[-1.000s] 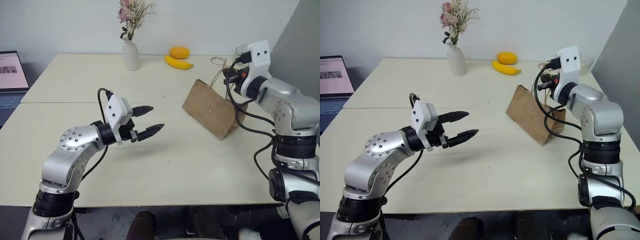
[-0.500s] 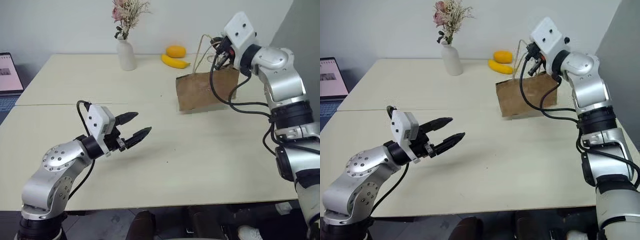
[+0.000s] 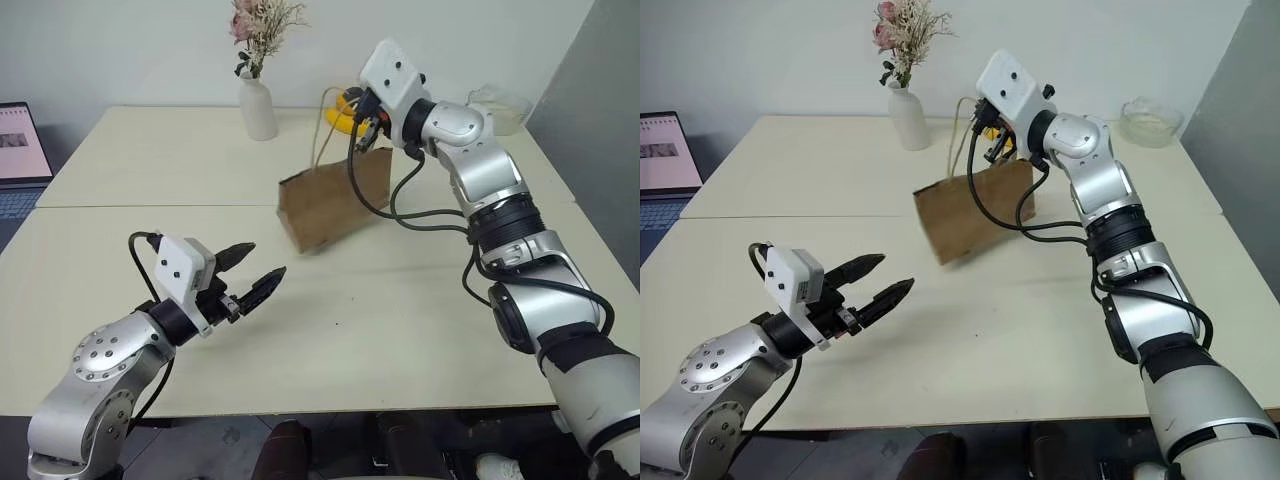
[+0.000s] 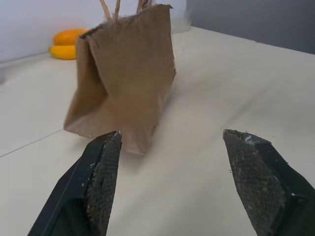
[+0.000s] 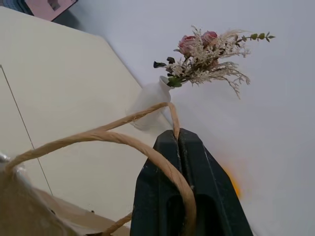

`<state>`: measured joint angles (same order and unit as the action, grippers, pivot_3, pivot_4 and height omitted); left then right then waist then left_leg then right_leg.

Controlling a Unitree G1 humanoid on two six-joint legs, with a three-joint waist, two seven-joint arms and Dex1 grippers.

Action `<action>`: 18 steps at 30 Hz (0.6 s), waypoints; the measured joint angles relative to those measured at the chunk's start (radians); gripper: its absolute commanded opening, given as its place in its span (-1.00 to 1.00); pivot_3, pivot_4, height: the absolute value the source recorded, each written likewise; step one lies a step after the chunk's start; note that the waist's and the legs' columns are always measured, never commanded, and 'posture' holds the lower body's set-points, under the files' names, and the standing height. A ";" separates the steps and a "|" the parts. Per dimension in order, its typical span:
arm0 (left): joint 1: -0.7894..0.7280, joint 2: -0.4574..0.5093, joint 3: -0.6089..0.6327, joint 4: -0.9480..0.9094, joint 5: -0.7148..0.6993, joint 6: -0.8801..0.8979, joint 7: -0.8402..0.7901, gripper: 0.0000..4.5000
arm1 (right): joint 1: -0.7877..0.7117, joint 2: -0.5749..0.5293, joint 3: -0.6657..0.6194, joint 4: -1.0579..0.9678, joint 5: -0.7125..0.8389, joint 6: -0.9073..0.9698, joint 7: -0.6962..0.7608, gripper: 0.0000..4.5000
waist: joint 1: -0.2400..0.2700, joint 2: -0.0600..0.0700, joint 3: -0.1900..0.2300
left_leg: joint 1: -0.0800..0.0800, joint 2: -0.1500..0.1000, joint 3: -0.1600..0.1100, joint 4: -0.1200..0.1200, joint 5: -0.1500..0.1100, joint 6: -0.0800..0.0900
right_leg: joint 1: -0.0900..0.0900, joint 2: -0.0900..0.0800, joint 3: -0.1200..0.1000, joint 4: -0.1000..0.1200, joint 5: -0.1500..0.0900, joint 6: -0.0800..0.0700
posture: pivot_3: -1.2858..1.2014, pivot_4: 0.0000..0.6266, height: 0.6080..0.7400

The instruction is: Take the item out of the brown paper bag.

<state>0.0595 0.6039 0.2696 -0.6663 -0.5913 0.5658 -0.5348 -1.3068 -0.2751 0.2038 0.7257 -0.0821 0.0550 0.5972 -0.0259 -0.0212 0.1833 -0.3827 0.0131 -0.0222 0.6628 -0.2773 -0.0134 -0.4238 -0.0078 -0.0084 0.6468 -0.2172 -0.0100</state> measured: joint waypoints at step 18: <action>-0.028 0.031 0.008 0.045 0.063 -0.056 -0.025 0.53 | 0.073 -0.034 0.058 -0.144 -0.087 -0.037 0.077 -0.98 | -0.002 0.000 0.000 | 0.000 0.000 0.000 0.000 0.000 0.000 | 0.000 0.000 0.000 0.000 0.000 0.000 | 0.03 -0.52 1.00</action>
<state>0.0313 0.6350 0.2774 -0.6214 -0.5285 0.5093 -0.5598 -1.2341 -0.3088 0.2614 0.5813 -0.1687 0.0180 0.6741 -0.0275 -0.0207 0.1836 -0.3823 0.0133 -0.0222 0.6626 -0.2773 -0.0133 -0.4239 -0.0077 -0.0087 0.6472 -0.2173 -0.0100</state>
